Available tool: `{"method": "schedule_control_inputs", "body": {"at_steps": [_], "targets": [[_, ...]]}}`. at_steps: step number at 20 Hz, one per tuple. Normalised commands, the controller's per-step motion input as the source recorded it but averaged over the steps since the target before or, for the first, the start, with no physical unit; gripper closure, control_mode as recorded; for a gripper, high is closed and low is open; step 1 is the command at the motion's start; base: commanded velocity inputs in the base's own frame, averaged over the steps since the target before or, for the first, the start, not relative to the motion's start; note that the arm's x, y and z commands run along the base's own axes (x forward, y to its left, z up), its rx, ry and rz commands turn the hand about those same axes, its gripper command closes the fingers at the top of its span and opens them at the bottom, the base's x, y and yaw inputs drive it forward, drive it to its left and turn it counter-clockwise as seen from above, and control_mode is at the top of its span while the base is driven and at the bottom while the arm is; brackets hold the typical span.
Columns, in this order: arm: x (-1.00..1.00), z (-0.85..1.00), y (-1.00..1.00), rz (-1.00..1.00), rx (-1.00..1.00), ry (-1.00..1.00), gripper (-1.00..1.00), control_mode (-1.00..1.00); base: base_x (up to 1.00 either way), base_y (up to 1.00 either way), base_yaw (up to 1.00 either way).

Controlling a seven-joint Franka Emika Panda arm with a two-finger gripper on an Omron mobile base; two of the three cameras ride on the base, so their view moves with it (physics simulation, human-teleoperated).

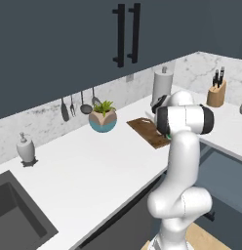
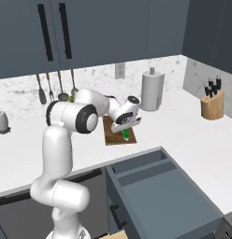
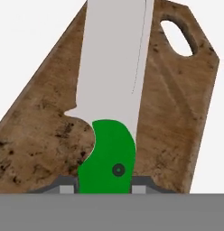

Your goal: Pick up the knife from the drawer and place it on the cutting board. Then place the meat from the plate to the cutting board.

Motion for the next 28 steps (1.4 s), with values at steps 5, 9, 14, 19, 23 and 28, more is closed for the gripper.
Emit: {"method": "schedule_control_inputs", "body": {"at_steps": [5, 9, 14, 19, 23, 28], "targets": [[0.31, -0.37, 0.0, 0.0, 0.0, 0.0, 1.0, -1.0, 0.0, 0.0, 0.0], [0.14, -0.25, 0.08, 0.0, 0.0, -0.02, -1.0, -1.0, 0.0, 0.0, 0.0], [0.0, -0.01, 0.18, 0.0, 0.0, 0.0, -1.0, -1.0, 0.0, 0.0, 0.0], [-0.07, 0.0, 0.29, 0.0, 0.0, 0.0, -1.0, -1.0, 0.0, 0.0, 0.0], [-0.2, 0.03, 0.06, 0.0, 0.0, 0.0, -1.0, -1.0, 0.0, 0.0, 0.0], [-0.44, 0.26, -0.06, 0.0, 0.0, -0.05, -1.0, -1.0, 0.0, 0.0, 0.0]]}}
